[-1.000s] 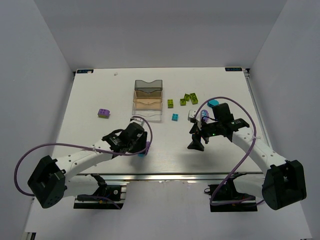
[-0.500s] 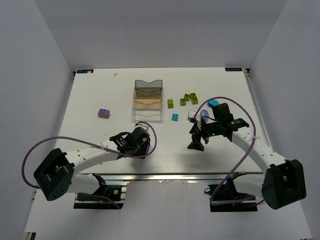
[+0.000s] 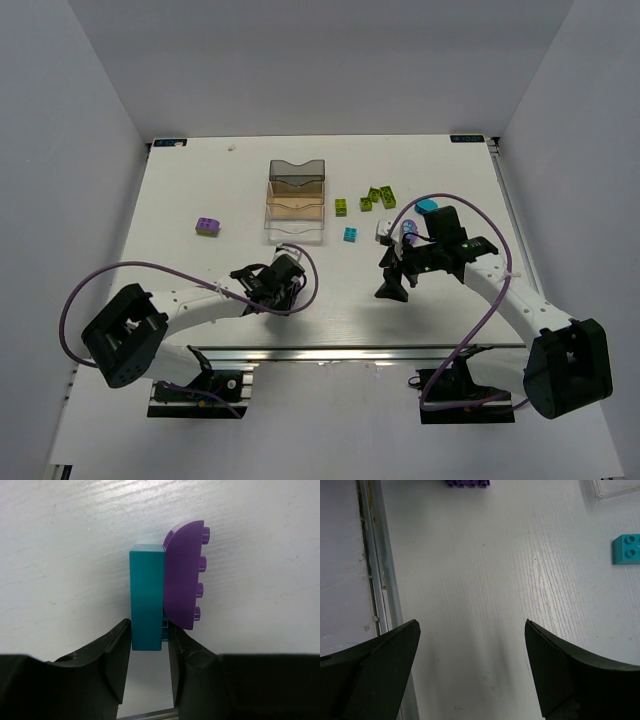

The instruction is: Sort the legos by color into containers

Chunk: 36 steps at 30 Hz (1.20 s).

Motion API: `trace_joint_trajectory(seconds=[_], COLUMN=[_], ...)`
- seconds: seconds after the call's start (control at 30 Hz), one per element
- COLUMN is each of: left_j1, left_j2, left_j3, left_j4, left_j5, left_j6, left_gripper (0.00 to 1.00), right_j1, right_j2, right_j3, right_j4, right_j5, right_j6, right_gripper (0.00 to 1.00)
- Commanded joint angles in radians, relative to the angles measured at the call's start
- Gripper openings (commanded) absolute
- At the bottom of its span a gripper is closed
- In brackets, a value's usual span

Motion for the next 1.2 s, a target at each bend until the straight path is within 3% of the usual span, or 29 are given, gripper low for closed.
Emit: trace_joint_trajectory(seconds=[0.0, 0.23, 0.33, 0.37, 0.43, 0.47, 0.7, 1.0, 1.1, 1.17], left_j1=[-0.003, -0.003, -0.004, -0.004, -0.004, -0.004, -0.023, -0.037, -0.037, -0.037], left_j2=[0.012, -0.008, -0.064, -0.116, -0.169, -0.207, -0.177, -0.135, -0.129, -0.126], left_j3=[0.008, -0.004, -0.009, -0.015, -0.025, -0.032, 0.042, 0.079, 0.086, 0.087], left_j4=[0.047, 0.094, 0.131, 0.163, 0.229, 0.263, 0.328, 0.344, 0.34, 0.337], left_j5=[-0.029, -0.014, 0.015, 0.049, 0.106, 0.132, 0.163, 0.155, 0.151, 0.144], left_j6=[0.008, -0.016, -0.038, -0.041, -0.059, -0.077, -0.119, -0.116, -0.111, -0.111], left_gripper=[0.44, 0.24, 0.13, 0.09, 0.08, 0.08, 0.07, 0.07, 0.07, 0.07], right_j1=[0.004, 0.004, 0.004, 0.006, 0.019, 0.054, 0.148, 0.193, 0.194, 0.194], right_j2=[-0.001, 0.011, 0.04, 0.075, 0.117, 0.141, 0.359, 0.439, 0.445, 0.444], right_j3=[-0.003, 0.003, 0.023, 0.033, 0.046, 0.091, 0.257, 0.302, 0.299, 0.297], right_j4=[0.021, 0.054, 0.097, 0.149, 0.231, 0.28, 0.461, 0.453, 0.457, 0.453], right_j5=[-0.006, -0.011, -0.034, -0.076, -0.104, -0.021, -0.068, -0.045, -0.042, -0.037], right_j6=[0.01, 0.088, 0.284, 0.485, 0.702, 0.813, 1.221, 1.255, 1.259, 1.257], right_gripper=[0.89, 0.89, 0.87, 0.85, 0.82, 0.89, 0.86, 0.76, 0.62, 0.57])
